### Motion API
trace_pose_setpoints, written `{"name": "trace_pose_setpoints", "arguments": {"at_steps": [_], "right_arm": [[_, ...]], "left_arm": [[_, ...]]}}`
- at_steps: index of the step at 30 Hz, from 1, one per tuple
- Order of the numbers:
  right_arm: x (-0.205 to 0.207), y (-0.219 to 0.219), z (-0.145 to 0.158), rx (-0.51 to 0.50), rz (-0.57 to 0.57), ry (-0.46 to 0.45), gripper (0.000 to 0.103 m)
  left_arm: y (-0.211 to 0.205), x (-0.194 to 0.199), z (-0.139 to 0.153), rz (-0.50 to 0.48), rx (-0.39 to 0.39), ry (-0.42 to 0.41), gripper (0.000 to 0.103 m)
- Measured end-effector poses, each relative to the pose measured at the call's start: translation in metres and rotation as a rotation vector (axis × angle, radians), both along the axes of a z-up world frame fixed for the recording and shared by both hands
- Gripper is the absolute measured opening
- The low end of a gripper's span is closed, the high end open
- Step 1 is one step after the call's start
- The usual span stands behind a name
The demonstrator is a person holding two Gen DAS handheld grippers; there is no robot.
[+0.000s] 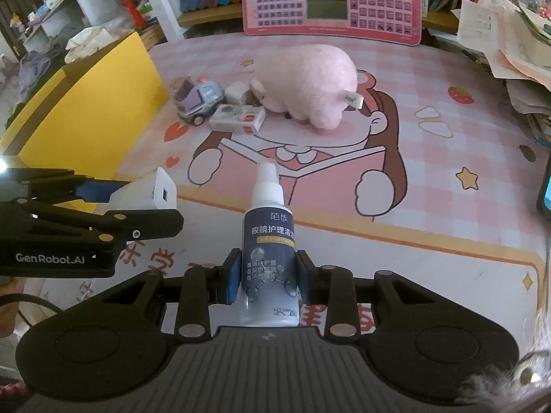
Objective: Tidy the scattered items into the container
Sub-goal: 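Lift and carry the charger and spray bottle with both tools toward the yellow box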
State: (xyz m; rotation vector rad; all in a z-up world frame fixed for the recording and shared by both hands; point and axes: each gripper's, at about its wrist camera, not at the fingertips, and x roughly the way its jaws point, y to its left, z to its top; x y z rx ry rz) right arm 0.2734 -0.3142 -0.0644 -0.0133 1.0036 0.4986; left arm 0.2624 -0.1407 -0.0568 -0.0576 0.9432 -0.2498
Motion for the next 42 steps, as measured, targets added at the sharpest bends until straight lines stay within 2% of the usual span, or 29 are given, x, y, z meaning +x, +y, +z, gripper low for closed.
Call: {"name": "trace_pose_setpoints", "arguments": {"at_steps": [42], "right_arm": [[-0.035,0.016,-0.003,0.004,0.050,0.024,0.031]], "left_arm": [[0.015,-0.041,-0.003,0.035,-0.053,0.052,0.064]]}}
